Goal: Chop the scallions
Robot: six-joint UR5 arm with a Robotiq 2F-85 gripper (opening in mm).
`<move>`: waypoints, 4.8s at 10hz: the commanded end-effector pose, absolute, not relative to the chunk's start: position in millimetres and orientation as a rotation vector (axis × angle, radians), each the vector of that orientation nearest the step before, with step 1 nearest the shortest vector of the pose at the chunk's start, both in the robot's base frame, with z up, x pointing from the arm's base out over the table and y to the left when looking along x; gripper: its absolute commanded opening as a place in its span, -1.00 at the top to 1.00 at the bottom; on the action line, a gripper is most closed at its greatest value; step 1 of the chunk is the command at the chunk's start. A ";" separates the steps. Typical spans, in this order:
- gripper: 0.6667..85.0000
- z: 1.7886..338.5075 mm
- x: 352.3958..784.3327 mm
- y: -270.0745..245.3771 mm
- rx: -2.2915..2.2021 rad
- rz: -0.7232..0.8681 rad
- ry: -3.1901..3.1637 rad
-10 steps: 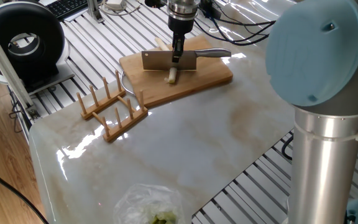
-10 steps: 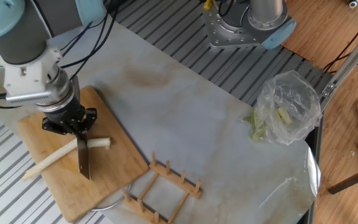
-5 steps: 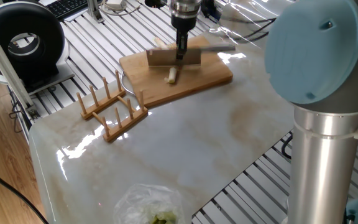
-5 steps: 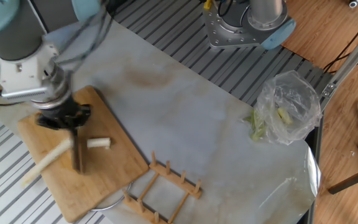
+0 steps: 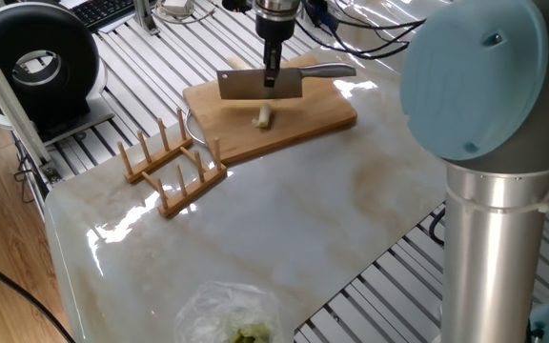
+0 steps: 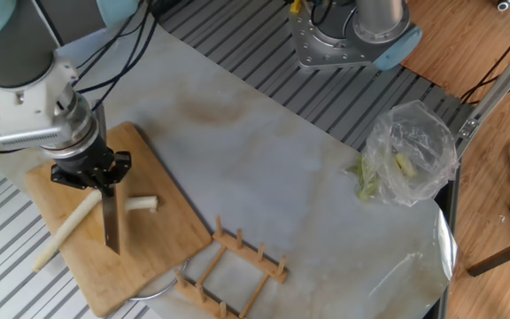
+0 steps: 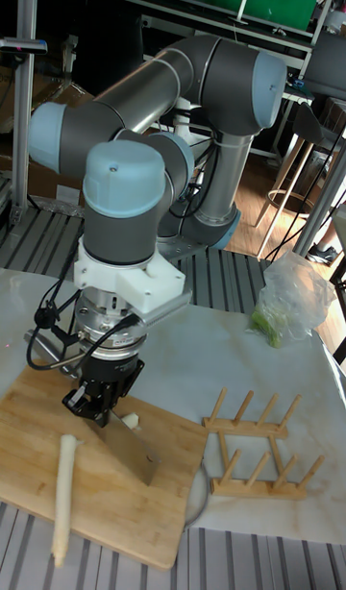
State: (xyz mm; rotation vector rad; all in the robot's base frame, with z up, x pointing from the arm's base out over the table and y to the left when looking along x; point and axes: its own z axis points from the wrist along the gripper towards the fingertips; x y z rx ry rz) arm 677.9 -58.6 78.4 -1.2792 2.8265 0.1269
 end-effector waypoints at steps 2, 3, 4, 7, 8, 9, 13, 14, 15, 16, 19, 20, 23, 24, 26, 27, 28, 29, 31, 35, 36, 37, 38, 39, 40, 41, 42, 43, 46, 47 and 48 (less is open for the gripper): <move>0.98 102.3 679.5 -45.3 -1.249 0.140 2.838; 0.98 111.5 679.7 -43.8 -1.236 0.134 2.839; 0.98 119.4 679.7 -46.2 -1.217 0.116 2.849; 0.98 132.5 687.6 -58.9 -1.141 0.045 2.855; 0.98 132.0 692.6 -64.1 -1.109 0.012 2.857; 0.98 130.9 696.9 -67.4 -1.095 -0.001 2.852; 0.98 133.4 706.9 -66.5 -0.875 0.031 2.877; 0.98 134.1 711.9 -70.2 -0.849 0.012 2.870; 0.98 134.4 715.8 -71.4 -0.853 0.002 2.854; 0.98 133.6 717.8 -68.0 -0.892 0.015 2.831; 0.98 129.2 722.3 -66.2 -1.053 0.018 2.757; 0.98 129.1 720.2 -70.9 -1.188 -0.013 2.715; 0.98 128.3 727.1 -67.3 -1.366 -0.026 2.594; 0.98 122.1 722.6 -72.9 -1.473 -0.039 2.563; 0.98 113.2 711.2 -67.5 -1.592 0.036 2.509; 0.98 114.2 709.6 -65.8 -1.601 0.051 2.497; 0.98 115.3 714.5 -68.7 -1.597 0.022 2.487; 0.98 115.1 717.3 -74.7 -1.593 -0.015 2.494; 0.98 121.2 722.1 -78.7 -1.480 -0.033 2.529; 0.98 136.9 679.0 -83.5 -1.231 0.030 2.823; 0.98 139.3 661.9 -82.3 -1.075 0.062 2.957; 0.98 140.3 649.1 -73.7 -0.833 0.134 3.075; 0.98 141.1 643.3 -70.1 -0.675 0.160 3.136; 0.98 141.8 645.7 -60.9 -0.630 0.210 3.127; 0.98 141.4 652.1 -60.9 -0.602 0.201 3.110; 0.98 140.6 655.0 -66.7 -0.526 0.161 3.122; 0.98 139.7 656.3 -78.2 -0.458 0.089 3.139; 0.98 139.6 656.4 -79.8 -0.424 0.079 3.145; 0.98 150.6 683.4 -85.5 -0.430 0.065 3.168; 0.98 153.1 698.5 -85.2 -0.451 0.062 3.162; 0.98 154.1 713.0 -81.6 -0.458 0.071 3.154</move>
